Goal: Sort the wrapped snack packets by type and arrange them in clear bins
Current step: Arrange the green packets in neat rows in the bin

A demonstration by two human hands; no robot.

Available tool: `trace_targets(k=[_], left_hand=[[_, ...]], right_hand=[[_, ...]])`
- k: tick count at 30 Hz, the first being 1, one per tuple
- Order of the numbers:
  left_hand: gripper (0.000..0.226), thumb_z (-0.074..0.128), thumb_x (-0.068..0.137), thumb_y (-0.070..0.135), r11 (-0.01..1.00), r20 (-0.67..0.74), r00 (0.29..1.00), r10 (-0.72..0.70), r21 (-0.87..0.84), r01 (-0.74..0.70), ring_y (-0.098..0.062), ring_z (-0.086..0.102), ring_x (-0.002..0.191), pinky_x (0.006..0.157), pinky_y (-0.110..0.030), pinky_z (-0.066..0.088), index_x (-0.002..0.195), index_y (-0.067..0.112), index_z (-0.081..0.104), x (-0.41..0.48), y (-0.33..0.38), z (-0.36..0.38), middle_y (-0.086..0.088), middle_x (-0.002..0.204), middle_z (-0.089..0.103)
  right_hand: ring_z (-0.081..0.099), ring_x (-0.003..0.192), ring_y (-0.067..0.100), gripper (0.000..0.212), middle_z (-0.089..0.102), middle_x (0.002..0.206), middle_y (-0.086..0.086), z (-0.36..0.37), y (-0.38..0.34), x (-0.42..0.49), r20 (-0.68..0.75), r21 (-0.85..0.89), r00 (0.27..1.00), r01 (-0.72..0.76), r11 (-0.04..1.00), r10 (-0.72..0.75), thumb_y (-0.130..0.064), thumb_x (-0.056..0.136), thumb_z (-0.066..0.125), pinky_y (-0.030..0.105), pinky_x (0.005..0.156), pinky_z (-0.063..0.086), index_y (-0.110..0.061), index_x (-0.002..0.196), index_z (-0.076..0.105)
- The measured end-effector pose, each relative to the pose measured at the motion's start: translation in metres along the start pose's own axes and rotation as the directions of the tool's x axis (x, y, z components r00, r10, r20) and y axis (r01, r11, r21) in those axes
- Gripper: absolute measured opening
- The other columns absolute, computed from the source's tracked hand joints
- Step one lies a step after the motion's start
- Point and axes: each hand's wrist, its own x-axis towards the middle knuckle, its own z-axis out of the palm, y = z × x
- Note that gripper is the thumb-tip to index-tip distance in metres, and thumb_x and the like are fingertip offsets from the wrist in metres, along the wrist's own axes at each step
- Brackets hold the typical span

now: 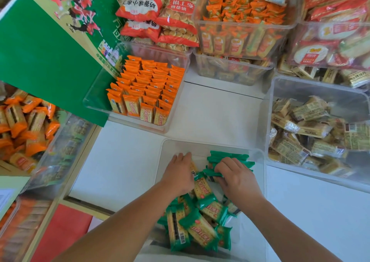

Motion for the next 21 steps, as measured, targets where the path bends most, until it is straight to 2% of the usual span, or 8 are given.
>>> trace_targets(k=[3, 6, 9, 11, 13, 16, 19, 21], left_hand=[[0.094, 0.071, 0.091, 0.040, 0.986, 0.051, 0.997, -0.058, -0.154, 0.065, -0.030, 0.032, 0.146, 0.120, -0.040, 0.032, 0.163, 0.016, 0.015, 0.007, 0.001, -0.002, -0.011, 0.158, 0.034], [0.099, 0.078, 0.082, 0.051, 0.982, 0.095, 0.994, -0.045, -0.176, 0.061, -0.027, 0.041, 0.138, 0.113, -0.037, 0.040, 0.159, 0.015, 0.027, 0.010, -0.001, -0.003, -0.008, 0.151, 0.034], [0.088, 0.080, 0.080, 0.053, 0.973, 0.086, 0.996, -0.011, -0.230, 0.031, -0.021, 0.048, 0.130, 0.109, -0.034, 0.042, 0.151, 0.017, 0.042, 0.007, 0.000, 0.001, 0.001, 0.143, 0.037], [0.079, 0.073, 0.082, 0.063, 0.974, 0.091, 0.996, -0.002, -0.226, 0.023, -0.019, 0.050, 0.129, 0.109, -0.036, 0.043, 0.145, 0.021, 0.051, 0.003, 0.002, 0.002, 0.005, 0.141, 0.044], [0.081, 0.063, 0.077, 0.079, 0.989, 0.120, 0.992, 0.029, -0.146, -0.011, -0.019, 0.051, 0.126, 0.105, -0.039, 0.046, 0.138, 0.026, 0.058, -0.005, 0.008, 0.002, 0.005, 0.135, 0.051], [0.098, 0.047, 0.062, 0.100, 0.979, 0.115, 0.988, 0.106, 0.161, -0.123, -0.024, 0.047, 0.123, 0.104, -0.045, 0.044, 0.129, 0.028, 0.059, -0.016, 0.021, 0.007, 0.001, 0.127, 0.055], [0.127, 0.044, 0.051, 0.104, 0.956, 0.125, 0.991, 0.055, 0.280, -0.088, -0.030, 0.038, 0.135, 0.116, -0.052, 0.031, 0.145, 0.019, 0.043, -0.022, 0.040, 0.024, -0.004, 0.141, 0.047], [0.126, 0.053, 0.054, 0.098, 0.952, 0.099, 0.995, 0.018, 0.301, -0.047, -0.032, 0.037, 0.137, 0.117, -0.051, 0.029, 0.148, 0.016, 0.039, -0.020, 0.048, 0.031, -0.005, 0.144, 0.044]], right_hand=[[0.059, 0.079, 0.022, 0.036, 0.061, 0.095, -0.003, 0.003, 0.000, -0.003, 0.016, -0.029, 0.999, -0.045, 0.999, 0.046, -0.015, 0.072, 0.087, 0.033, 0.064, 0.054, -0.019, 0.102, 0.067], [0.058, 0.085, 0.020, 0.039, 0.059, 0.101, -0.006, 0.006, 0.004, -0.006, 0.046, -0.030, 0.992, -0.119, 0.992, 0.120, -0.023, 0.076, 0.088, 0.035, 0.065, 0.055, -0.024, 0.107, 0.064], [0.059, 0.085, 0.020, 0.038, 0.056, 0.103, -0.003, 0.005, 0.002, -0.003, 0.047, 0.006, 0.989, -0.138, 0.990, 0.138, -0.023, 0.076, 0.088, 0.036, 0.058, 0.055, -0.023, 0.107, 0.065], [0.060, 0.081, 0.021, 0.037, 0.056, 0.103, 0.000, 0.001, 0.003, -0.004, 0.040, 0.031, 0.988, -0.151, 0.988, 0.150, -0.021, 0.074, 0.089, 0.035, 0.054, 0.055, -0.020, 0.105, 0.068], [0.062, 0.077, 0.023, 0.034, 0.057, 0.100, 0.002, -0.003, 0.008, -0.008, 0.023, 0.046, 0.989, -0.148, 0.988, 0.147, -0.017, 0.071, 0.089, 0.035, 0.054, 0.055, -0.015, 0.100, 0.071], [0.062, 0.073, 0.024, 0.032, 0.058, 0.095, 0.001, -0.004, 0.017, -0.010, 0.011, 0.066, 0.986, -0.170, 0.983, 0.169, -0.010, 0.067, 0.092, 0.031, 0.056, 0.052, -0.013, 0.094, 0.075], [0.061, 0.072, 0.022, 0.034, 0.059, 0.094, -0.002, -0.003, 0.016, -0.005, 0.032, 0.085, 0.976, -0.219, 0.972, 0.217, -0.008, 0.064, 0.092, 0.028, 0.054, 0.048, -0.015, 0.092, 0.073], [0.060, 0.074, 0.020, 0.036, 0.060, 0.096, -0.004, -0.004, 0.016, -0.003, 0.047, 0.105, 0.966, -0.258, 0.960, 0.255, -0.009, 0.065, 0.091, 0.027, 0.055, 0.047, -0.016, 0.093, 0.069]])
